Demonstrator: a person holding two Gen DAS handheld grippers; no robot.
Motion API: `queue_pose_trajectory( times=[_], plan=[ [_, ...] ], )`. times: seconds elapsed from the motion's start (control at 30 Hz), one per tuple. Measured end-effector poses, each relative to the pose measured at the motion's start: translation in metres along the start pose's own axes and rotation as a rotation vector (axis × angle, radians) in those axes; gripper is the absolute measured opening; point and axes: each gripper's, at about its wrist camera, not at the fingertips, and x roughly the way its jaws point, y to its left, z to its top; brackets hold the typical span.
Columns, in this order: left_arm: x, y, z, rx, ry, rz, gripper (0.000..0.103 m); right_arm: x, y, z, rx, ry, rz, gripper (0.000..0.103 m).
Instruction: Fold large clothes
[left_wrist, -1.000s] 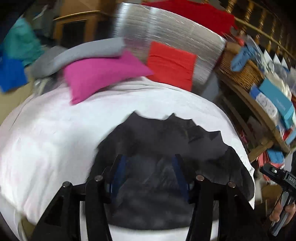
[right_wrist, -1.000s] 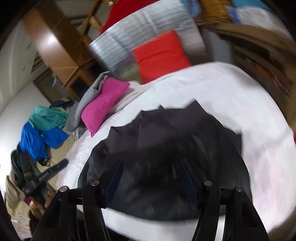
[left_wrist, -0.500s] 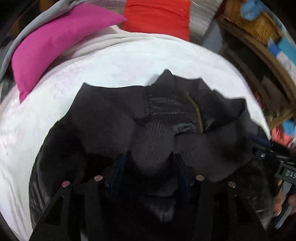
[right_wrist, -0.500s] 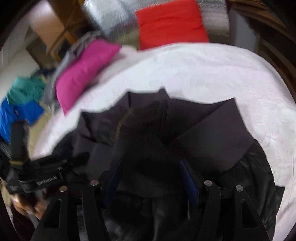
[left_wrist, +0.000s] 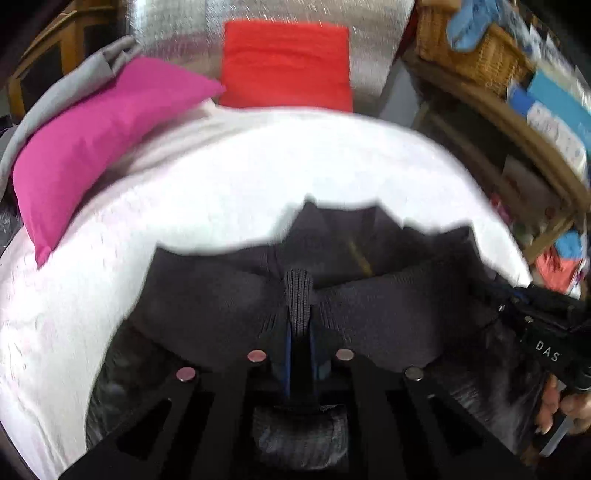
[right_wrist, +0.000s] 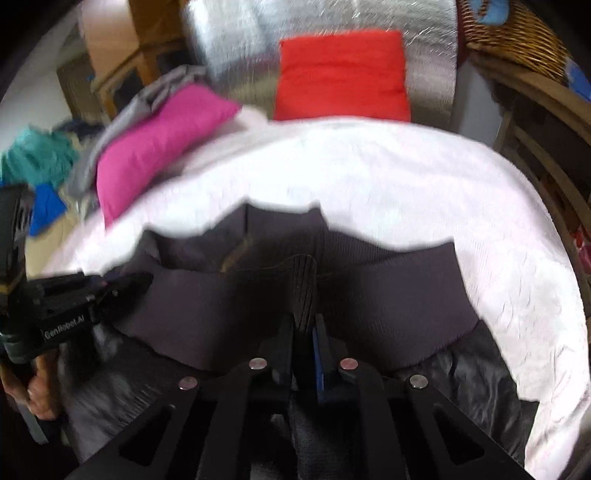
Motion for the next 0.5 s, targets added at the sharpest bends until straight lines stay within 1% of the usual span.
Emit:
queue_pose_trajectory(
  times=[0.07, 0.13, 0.2, 0.27, 0.37, 0.43, 0.5],
  plan=[
    [-0.003, 0.006, 0.014, -0.031, -0.044, -0.006, 0.008, -0.001, -0.009, 0.011, 0.042, -0.042, 0.023, 0.010],
    [0.001, 0.009, 0.026, -0.057, -0.070, -0.002, 0.008, 0.001, -0.018, 0.020, 0.085, -0.074, 0.040, 0.010],
    [0.012, 0.011, 0.036, -0.073, -0.075, 0.016, 0.008, 0.009, -0.024, 0.028, 0.115, -0.085, 0.054, 0.010],
    [0.025, 0.013, 0.044, -0.084, -0.076, 0.033, 0.008, 0.022, -0.029, 0.034, 0.142, -0.094, 0.050, 0.010],
    [0.053, 0.013, 0.049, -0.075, -0.072, 0.080, 0.008, 0.046, -0.039, 0.038, 0.177, -0.075, 0.027, 0.010],
    [0.075, 0.014, 0.047, -0.062, -0.046, 0.115, 0.008, 0.064, -0.047, 0.038, 0.208, -0.053, 0.019, 0.010],
    [0.088, 0.018, 0.046, -0.065, -0.022, 0.129, 0.008, 0.079, -0.051, 0.034, 0.220, -0.025, 0.007, 0.010]
  ],
)
